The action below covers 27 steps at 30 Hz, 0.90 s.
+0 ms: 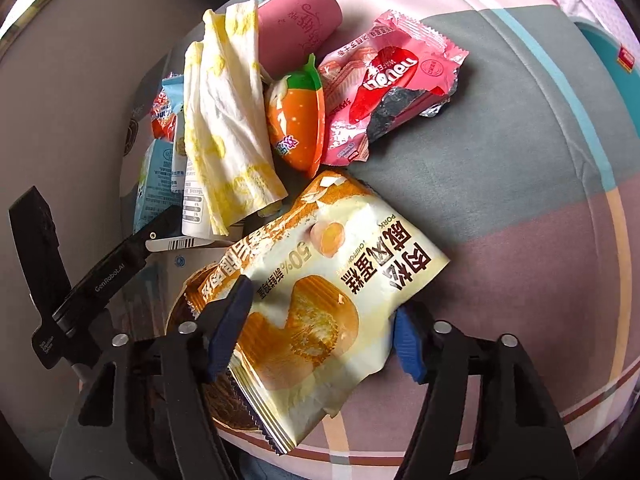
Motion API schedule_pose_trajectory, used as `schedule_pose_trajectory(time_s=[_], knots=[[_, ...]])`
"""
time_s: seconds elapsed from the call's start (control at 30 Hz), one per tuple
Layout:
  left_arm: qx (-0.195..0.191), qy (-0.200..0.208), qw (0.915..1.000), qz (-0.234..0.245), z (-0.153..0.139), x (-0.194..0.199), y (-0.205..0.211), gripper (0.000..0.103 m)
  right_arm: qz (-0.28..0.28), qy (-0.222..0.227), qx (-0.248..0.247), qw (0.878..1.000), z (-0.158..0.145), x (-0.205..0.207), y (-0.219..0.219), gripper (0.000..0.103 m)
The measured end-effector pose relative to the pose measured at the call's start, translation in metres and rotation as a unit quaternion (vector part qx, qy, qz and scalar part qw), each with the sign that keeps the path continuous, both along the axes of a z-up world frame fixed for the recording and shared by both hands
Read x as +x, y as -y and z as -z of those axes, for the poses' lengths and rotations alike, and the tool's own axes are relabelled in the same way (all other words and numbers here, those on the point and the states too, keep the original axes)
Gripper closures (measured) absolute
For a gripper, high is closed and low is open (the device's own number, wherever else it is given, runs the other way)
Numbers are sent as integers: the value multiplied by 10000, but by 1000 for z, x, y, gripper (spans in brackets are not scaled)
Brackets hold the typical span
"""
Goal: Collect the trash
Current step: 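Grasp the whole milk carton with the left tool while the right tool grasps the yellow snack bag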
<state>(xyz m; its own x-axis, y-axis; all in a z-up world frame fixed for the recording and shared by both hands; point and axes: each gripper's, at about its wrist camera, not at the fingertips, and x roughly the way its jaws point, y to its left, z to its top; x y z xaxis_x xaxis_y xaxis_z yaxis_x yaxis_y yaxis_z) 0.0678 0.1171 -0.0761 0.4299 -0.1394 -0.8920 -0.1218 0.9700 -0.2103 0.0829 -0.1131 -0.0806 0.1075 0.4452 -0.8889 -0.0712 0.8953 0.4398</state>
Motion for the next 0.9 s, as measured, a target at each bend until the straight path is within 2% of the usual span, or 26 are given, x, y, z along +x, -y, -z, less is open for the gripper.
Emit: schedule_pose_trajectory(time_s=[0.03, 0.07, 0.13, 0.17, 0.37, 0.6, 0.73, 0.9], knots=[[-25, -1, 10000, -20, 0, -1, 0, 51, -19, 80, -11, 10000, -2, -1, -3, 59], [-51, -8, 10000, -52, 1, -1, 0, 51, -54, 192, -55, 9998, -6, -1, -5, 76], [-74, -20, 9999, -129, 0, -2, -3, 51, -50, 262, -3, 9996, -11, -1, -6, 89], [-79, -17, 9998, -172, -1, -3, -4, 51, -44, 278, 31, 9996, -13, 0, -5, 91], [-116, 113, 9992, -366, -13, -9, -14, 51, -122, 620, -89, 9980, -31, -4, -4, 91], [-187, 389, 9980, -453, -43, -19, -18, 51, -154, 1096, -193, 9937, -61, -8, 9, 92], [-260, 548, 9976, -323, -62, -18, -7, 51, -149, 1300, -185, 9912, -77, -14, 34, 92], [-264, 645, 9976, 56, -75, -14, 24, 51, 90, 1480, -152, 9888, -89, -15, 62, 92]])
